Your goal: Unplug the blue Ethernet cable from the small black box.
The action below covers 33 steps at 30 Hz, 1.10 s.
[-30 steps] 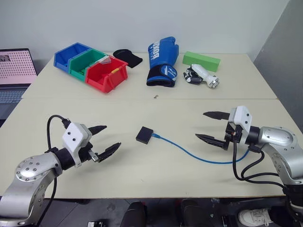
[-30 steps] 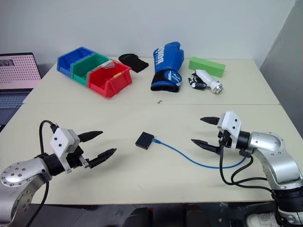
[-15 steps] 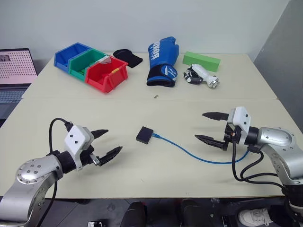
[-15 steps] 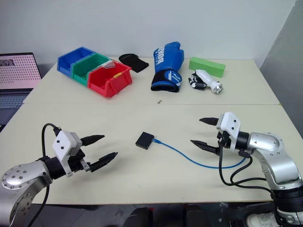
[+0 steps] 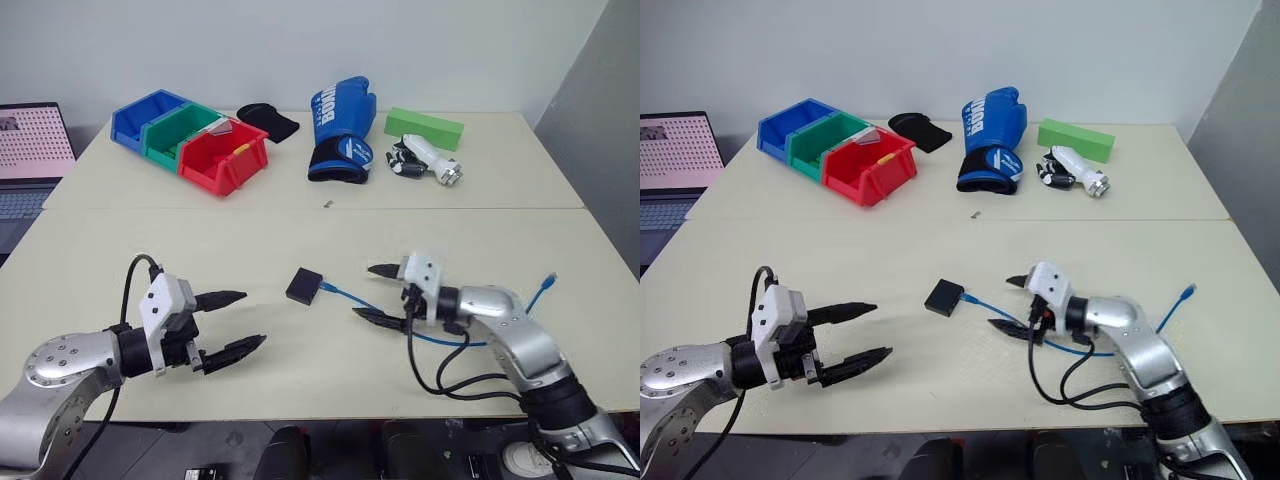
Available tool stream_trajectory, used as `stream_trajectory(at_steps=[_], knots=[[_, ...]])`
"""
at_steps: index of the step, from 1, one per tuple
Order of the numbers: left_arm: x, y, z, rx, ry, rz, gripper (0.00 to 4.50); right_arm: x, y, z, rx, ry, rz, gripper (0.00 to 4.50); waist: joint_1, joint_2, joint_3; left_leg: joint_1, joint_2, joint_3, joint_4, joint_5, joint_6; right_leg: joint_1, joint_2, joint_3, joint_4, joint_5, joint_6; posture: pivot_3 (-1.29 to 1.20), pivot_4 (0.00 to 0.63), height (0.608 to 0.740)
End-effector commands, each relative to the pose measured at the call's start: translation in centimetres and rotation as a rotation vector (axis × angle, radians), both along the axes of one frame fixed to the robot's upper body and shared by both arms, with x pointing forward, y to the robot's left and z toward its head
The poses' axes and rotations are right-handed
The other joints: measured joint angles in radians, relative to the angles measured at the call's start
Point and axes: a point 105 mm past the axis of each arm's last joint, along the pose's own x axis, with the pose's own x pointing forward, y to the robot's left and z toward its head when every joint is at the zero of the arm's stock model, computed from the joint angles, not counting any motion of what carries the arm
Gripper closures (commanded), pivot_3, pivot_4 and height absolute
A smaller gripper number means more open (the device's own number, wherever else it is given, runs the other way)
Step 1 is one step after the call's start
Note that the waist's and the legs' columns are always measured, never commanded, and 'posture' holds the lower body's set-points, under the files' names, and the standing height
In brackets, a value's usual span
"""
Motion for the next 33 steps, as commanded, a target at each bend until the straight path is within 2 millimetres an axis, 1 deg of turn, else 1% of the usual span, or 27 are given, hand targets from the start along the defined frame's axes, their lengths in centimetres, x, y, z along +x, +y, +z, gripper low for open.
stream_trajectory(at_steps=[1,6,9,10,11,16,18,19,21,22,25,26,27,30,33], knots=[[0.4,0.6,1.0,0.010,-0.021,-0.007,0.02,1.8,2.0,-0.5,-0.041,-0.054,-0.020,0.12,-0.001,0.000,0.000,0.000,0.000,0.000,0.000,0.000,0.000,0.000,0.000,0.000,0.000,0.000,0.000,0.00,0.150,0.740],[1.1,1.7,0.7,0.038,-0.019,0.036,0.02,2.8,3.9,-1.7,-0.065,-0.041,-0.020,0.12,-0.001,0.000,0.000,0.000,0.000,0.000,0.000,0.000,0.000,-0.001,0.001,0.000,0.002,0.000,0.000,0.00,0.150,0.740],[1.5,2.3,0.5,0.038,-0.022,0.078,0.02,3.3,4.3,-2.3,-0.093,-0.045,-0.026,0.12,-0.001,0.000,0.000,0.000,0.000,0.001,0.000,0.000,0.000,-0.002,0.000,0.000,0.001,0.000,0.000,0.00,0.150,0.740],[1.6,2.4,0.5,0.037,-0.020,0.088,0.00,3.4,4.4,-2.4,-0.099,-0.048,-0.029,0.46,-0.002,0.000,0.000,0.000,0.000,0.001,0.000,0.000,0.000,-0.003,0.000,0.000,0.002,0.000,0.000,0.00,0.150,0.740],[1.7,2.5,0.4,0.034,-0.018,0.095,0.00,3.4,4.4,-2.4,-0.102,-0.047,-0.028,0.59,-0.002,0.000,0.000,0.000,0.000,0.001,0.000,0.000,0.000,-0.002,0.000,0.000,0.002,0.000,0.000,0.00,0.150,0.740],[2.0,3.0,0.3,0.027,-0.012,0.128,0.00,3.4,4.3,-2.7,-0.136,-0.052,-0.016,1.65,-0.002,0.000,0.000,0.000,0.001,0.000,0.000,0.000,0.000,-0.002,0.000,0.000,0.003,0.000,0.000,0.00,0.150,0.740],[2.3,3.3,0.2,0.025,-0.013,0.148,0.00,3.5,4.2,-2.6,-0.145,-0.062,-0.016,2.22,-0.001,0.000,0.000,0.000,0.000,0.000,0.000,0.000,0.000,-0.002,0.000,0.000,0.003,0.000,0.000,0.00,0.150,0.740],[2.4,3.4,0.2,0.027,-0.014,0.154,0.00,3.5,4.2,-2.6,-0.149,-0.067,-0.015,2.41,-0.001,0.000,0.000,0.000,0.000,0.000,0.000,0.000,0.000,-0.002,0.000,0.000,0.003,0.000,0.000,0.00,0.150,0.740],[2.8,3.6,0.1,0.009,-0.001,0.181,0.00,3.7,4.3,-2.3,-0.149,-0.078,-0.017,2.89,-0.001,0.000,0.000,0.000,0.000,0.000,0.000,0.000,0.000,-0.002,0.000,0.000,0.003,0.000,0.000,0.00,0.150,0.740],[3.0,3.7,0.0,-0.003,0.011,0.192,0.00,3.8,4.3,-2.1,-0.152,-0.090,-0.018,3.06,-0.001,0.000,0.000,0.000,0.000,0.000,0.000,0.000,0.000,-0.002,0.000,-0.001,0.003,0.000,0.000,0.00,0.150,0.740],[3.3,3.6,-0.1,-0.036,0.034,0.206,0.00,4.0,4.3,-1.4,-0.155,-0.127,-0.016,3.80,-0.001,0.000,0.000,0.000,0.000,0.000,0.000,0.000,0.000,-0.003,0.000,-0.001,0.003,0.000,0.000,0.00,0.150,0.740],[3.5,3.5,-0.3,-0.043,0.052,0.215,0.00,4.0,4.3,-1.0,-0.153,-0.147,-0.008,4.01,-0.001,0.000,0.000,0.000,0.000,0.000,0.000,0.000,0.000,-0.003,0.000,-0.001,0.003,0.000,0.000,0.00,0.150,0.740],[3.6,3.4,-0.3,-0.062,0.076,0.225,0.00,3.8,4.5,-0.4,-0.138,-0.182,0.018,4.31,-0.001,0.000,0.000,0.000,0.000,0.000,0.000,0.000,0.000,-0.003,0.000,-0.001,0.003,0.000,0.000,0.00,0.150,0.740],[3.7,2.7,-0.4,-0.120,0.144,0.213,0.00,3.0,5.0,1.7,-0.063,-0.259,0.079,4.35,-0.001,0.000,0.000,-0.001,0.000,0.000,0.000,0.000,0.000,-0.003,0.000,-0.001,0.003,0.000,0.000,0.00,0.150,0.740],[3.6,1.7,0.4,-0.198,0.195,0.181,0.00,2.4,5.4,3.4,-0.033,-0.367,0.135,4.35,-0.003,0.000,0.000,-0.001,0.000,0.000,0.000,0.000,0.000,-0.003,0.000,0.000,0.003,0.000,0.000,0.00,0.150,0.740]])
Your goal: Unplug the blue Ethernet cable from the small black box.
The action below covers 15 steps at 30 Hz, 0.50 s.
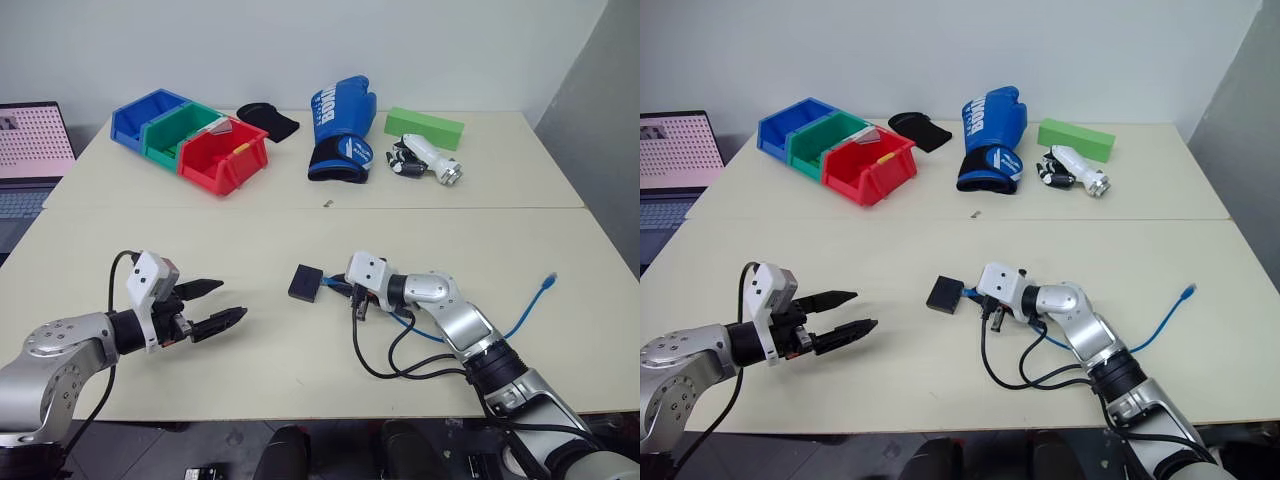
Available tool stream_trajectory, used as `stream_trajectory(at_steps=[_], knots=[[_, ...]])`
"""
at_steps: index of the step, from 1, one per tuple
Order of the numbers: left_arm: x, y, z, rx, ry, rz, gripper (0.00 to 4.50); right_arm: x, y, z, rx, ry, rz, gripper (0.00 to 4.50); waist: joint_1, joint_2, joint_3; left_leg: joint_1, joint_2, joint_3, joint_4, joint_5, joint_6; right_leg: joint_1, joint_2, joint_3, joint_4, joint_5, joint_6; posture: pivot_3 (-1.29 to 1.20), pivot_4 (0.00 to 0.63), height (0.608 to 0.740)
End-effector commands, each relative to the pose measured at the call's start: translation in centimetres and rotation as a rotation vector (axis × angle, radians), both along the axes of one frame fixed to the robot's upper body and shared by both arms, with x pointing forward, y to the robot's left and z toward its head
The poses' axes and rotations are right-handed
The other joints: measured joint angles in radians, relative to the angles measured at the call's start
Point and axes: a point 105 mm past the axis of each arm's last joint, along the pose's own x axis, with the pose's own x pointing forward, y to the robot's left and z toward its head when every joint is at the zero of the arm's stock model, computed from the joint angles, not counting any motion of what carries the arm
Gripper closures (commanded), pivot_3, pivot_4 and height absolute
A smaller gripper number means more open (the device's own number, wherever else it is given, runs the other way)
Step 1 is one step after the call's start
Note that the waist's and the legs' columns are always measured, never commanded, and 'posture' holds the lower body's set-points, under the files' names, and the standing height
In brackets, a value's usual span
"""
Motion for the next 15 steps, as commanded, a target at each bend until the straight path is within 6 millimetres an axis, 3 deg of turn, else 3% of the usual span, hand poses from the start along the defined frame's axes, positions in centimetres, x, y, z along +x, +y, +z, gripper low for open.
stream_trajectory(at_steps=[1,6,15], knots=[[-0.2,-1.6,1.6,-0.118,0.028,-0.054,0.00,-0.9,0.9,4.2,0.068,-0.203,0.117,4.35,0.000,0.000,0.000,0.000,0.000,0.000,0.000,0.000,0.000,0.000,0.000,0.000,0.000,0.000,0.000,0.00,0.150,0.740],[-0.5,-3.8,3.2,-0.283,0.076,-0.124,0.00,-1.9,1.0,5.9,-0.020,-0.437,0.252,4.36,-0.002,0.000,0.000,0.000,0.000,0.000,0.000,0.000,0.000,-0.001,0.000,0.000,0.000,0.000,0.000,0.00,0.150,0.740],[-0.7,-5.8,4.4,-0.424,0.101,-0.171,0.00,-2.6,1.0,8.1,-0.078,-0.625,0.348,4.36,0.001,-0.001,0.000,0.000,0.001,0.000,0.001,0.000,0.000,0.000,-0.002,0.000,0.000,0.000,0.000,0.00,0.150,0.740]])
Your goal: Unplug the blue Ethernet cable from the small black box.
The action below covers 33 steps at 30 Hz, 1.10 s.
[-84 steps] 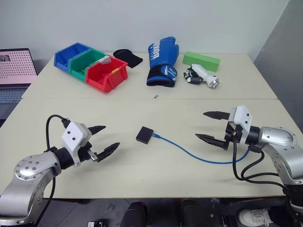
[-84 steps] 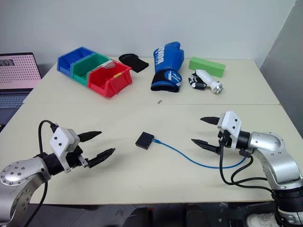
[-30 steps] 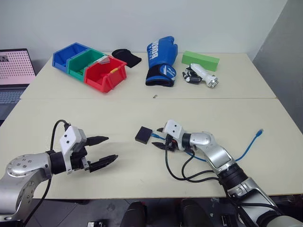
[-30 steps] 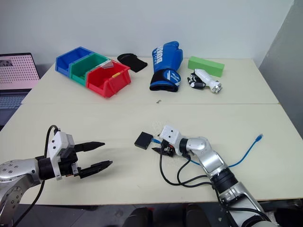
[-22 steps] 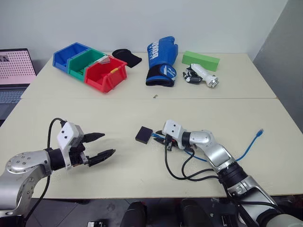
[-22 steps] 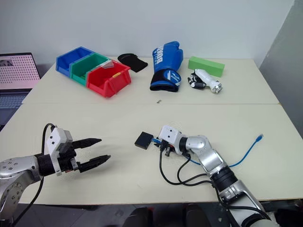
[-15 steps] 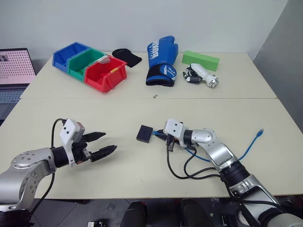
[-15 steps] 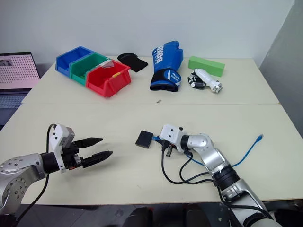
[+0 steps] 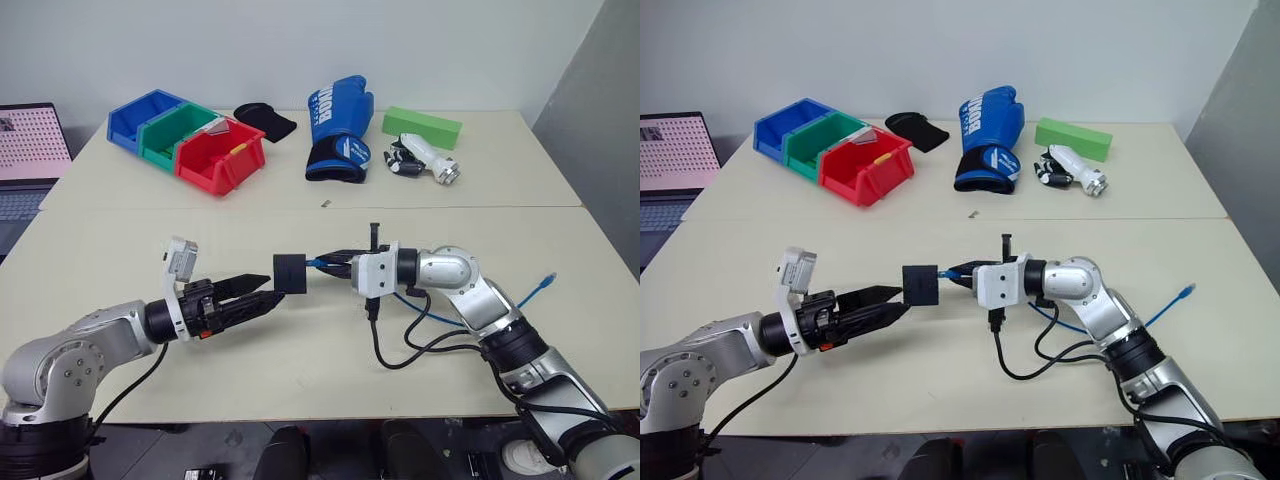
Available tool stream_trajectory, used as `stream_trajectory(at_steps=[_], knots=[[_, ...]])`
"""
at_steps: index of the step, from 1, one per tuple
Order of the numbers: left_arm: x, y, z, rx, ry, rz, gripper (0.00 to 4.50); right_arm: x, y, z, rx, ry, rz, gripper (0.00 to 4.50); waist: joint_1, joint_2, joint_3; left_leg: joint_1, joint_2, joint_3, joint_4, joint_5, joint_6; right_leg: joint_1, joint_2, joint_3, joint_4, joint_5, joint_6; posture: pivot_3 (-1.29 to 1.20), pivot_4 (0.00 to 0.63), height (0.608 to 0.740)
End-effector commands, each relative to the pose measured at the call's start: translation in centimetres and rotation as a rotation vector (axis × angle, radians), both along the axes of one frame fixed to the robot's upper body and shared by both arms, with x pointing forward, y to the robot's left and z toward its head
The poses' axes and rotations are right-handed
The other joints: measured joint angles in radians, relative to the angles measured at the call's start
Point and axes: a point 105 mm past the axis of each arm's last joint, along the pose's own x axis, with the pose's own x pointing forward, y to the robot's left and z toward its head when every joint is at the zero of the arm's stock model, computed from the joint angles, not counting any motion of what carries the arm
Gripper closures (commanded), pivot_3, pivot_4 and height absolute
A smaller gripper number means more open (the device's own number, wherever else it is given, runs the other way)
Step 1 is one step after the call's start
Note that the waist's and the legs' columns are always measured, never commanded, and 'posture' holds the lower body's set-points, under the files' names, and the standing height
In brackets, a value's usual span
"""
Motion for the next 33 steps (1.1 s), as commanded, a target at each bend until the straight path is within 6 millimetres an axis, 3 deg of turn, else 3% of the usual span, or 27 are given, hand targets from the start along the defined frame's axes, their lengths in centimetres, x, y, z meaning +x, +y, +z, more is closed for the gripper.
stream_trajectory(at_steps=[1,5,6,7,24,32,33], knots=[[-0.1,-0.3,1.6,-0.037,-0.047,-0.004,0.00,-0.8,0.5,2.1,0.003,-0.114,0.058,4.36,0.000,0.000,0.000,0.000,0.000,0.000,0.000,0.000,0.000,0.000,0.000,0.000,0.000,0.000,0.000,0.00,0.150,0.740],[0.0,-0.3,1.6,-0.042,-0.048,-0.004,0.00,-0.9,0.5,2.4,0.000,-0.128,0.063,4.36,0.001,0.000,0.000,0.000,0.000,0.000,0.000,0.000,0.000,0.000,0.000,0.000,0.000,0.000,0.000,0.00,0.150,0.740],[0.1,-0.3,1.6,-0.042,-0.048,-0.002,0.38,-0.9,0.5,2.4,0.000,-0.129,0.064,4.36,0.001,0.000,0.000,0.000,0.000,0.000,0.000,0.000,0.000,0.000,0.000,0.000,0.000,0.000,0.000,0.00,0.150,0.740],[0.1,-0.3,1.6,-0.043,-0.047,-0.002,0.41,-0.9,0.5,2.4,0.000,-0.130,0.064,4.36,0.001,0.000,0.000,0.000,0.000,0.000,0.000,0.000,0.000,0.000,0.000,0.000,0.000,0.000,0.000,0.00,0.150,0.740],[0.2,-0.9,1.0,-0.032,-0.042,-0.032,3.70,-1.7,1.1,2.4,-0.013,-0.176,0.089,4.37,0.002,0.000,0.000,0.000,0.000,0.000,0.000,0.000,0.000,0.000,0.000,0.000,0.000,0.000,0.000,0.00,0.150,0.740],[0.1,-1.0,0.6,-0.013,-0.046,-0.045,3.72,-2.2,1.2,1.9,-0.049,-0.231,0.125,4.37,0.002,0.000,0.000,0.000,0.000,0.000,0.000,0.000,0.000,0.000,0.000,0.000,0.000,0.000,0.000,0.00,0.150,0.740],[0.1,-1.0,0.5,-0.008,-0.047,-0.049,3.72,-2.3,1.2,1.9,-0.052,-0.232,0.130,3.67,0.002,0.000,0.000,0.000,0.000,0.000,0.000,0.000,0.000,0.000,0.000,0.000,0.000,0.000,0.000,0.00,0.150,0.740]])
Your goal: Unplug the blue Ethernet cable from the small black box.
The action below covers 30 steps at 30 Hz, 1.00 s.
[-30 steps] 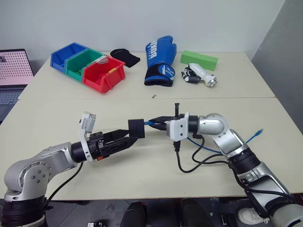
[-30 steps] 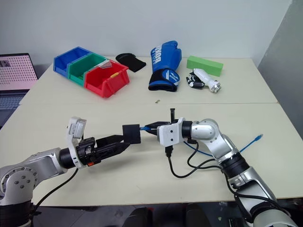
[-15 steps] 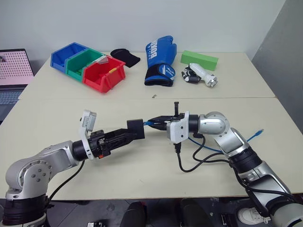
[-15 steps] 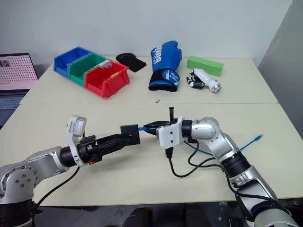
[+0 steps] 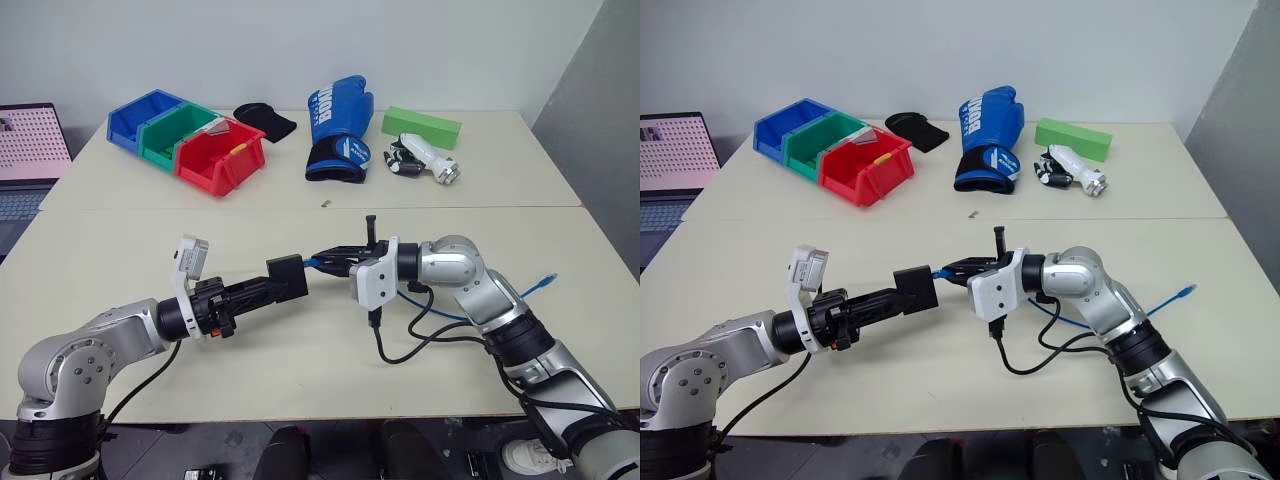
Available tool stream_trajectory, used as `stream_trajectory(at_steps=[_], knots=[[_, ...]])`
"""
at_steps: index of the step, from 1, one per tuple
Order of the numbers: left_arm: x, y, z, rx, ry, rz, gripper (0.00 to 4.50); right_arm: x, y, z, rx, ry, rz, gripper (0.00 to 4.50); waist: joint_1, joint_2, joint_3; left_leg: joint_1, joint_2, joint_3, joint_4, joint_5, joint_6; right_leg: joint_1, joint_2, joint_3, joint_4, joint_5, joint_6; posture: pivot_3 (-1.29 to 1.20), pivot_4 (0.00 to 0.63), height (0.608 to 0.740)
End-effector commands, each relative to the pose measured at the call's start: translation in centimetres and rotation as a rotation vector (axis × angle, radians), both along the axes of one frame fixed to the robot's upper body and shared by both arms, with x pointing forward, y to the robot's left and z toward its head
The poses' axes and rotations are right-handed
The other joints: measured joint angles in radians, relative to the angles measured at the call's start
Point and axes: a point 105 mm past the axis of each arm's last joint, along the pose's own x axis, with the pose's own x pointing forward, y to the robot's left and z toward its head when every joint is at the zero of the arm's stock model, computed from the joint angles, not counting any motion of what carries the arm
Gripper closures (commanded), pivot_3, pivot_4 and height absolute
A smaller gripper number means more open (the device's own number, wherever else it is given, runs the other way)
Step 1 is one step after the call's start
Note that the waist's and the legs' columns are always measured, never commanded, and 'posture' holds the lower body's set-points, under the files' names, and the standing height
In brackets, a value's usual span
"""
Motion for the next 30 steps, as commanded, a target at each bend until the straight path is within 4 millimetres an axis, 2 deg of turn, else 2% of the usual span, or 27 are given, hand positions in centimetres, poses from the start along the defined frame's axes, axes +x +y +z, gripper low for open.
stream_trajectory(at_steps=[1,7,11,13,16,21,30], knots=[[-0.3,-0.4,0.5,0.012,-0.045,-0.039,3.72,-1.4,0.8,1.0,-0.004,-0.073,0.088,3.54,0.000,0.000,0.000,0.000,0.000,0.000,0.000,0.000,0.000,0.000,0.000,0.000,0.000,0.000,0.000,0.00,0.150,0.740],[-0.5,-0.6,-0.2,0.088,-0.071,-0.110,3.72,-2.5,-1.6,1.4,-0.062,0.058,0.114,2.10,0.002,0.000,0.000,0.000,-0.001,0.000,0.000,0.000,0.000,0.001,0.000,0.000,-0.001,0.000,0.000,0.00,0.150,0.740],[-0.4,-0.7,-0.5,0.140,-0.129,-0.170,3.72,-2.9,-3.1,2.5,0.055,0.381,0.062,1.11,0.003,0.000,0.000,0.000,-0.001,-0.001,0.000,0.000,0.000,0.001,0.000,0.000,-0.001,0.000,0.000,0.00,0.150,0.740],[-0.5,-0.9,-0.5,0.135,-0.148,-0.213,3.72,-3.2,-3.4,2.9,0.129,0.628,0.041,0.66,0.003,0.000,0.000,0.000,0.000,-0.001,0.000,0.000,0.000,0.001,0.000,0.000,-0.001,0.000,0.000,0.00,0.150,0.740],[-0.4,-1.2,0.0,0.115,-0.207,-0.255,3.72,-3.8,-3.3,2.6,0.227,0.911,0.018,0.64,0.003,0.000,0.000,0.000,0.000,-0.001,0.000,0.000,0.000,0.001,-0.001,0.000,-0.001,0.000,0.000,0.00,0.150,0.740],[0.0,-1.4,0.3,0.105,-0.254,-0.289,3.72,-3.8,-2.2,2.0,0.324,1.130,-0.034,0.64,0.000,0.001,0.000,0.000,0.000,0.000,-0.001,0.000,0.000,0.000,0.000,0.000,-0.001,0.000,-0.001,0.00,0.150,0.740],[0.2,-1.3,0.6,0.083,-0.286,-0.308,3.72,-4.0,-1.6,1.5,0.364,1.271,-0.079,0.64,0.000,0.001,0.000,-0.003,-0.001,-0.001,-0.001,0.000,0.000,-0.001,0.001,-0.001,-0.001,0.000,0.000,0.00,0.150,0.740]])
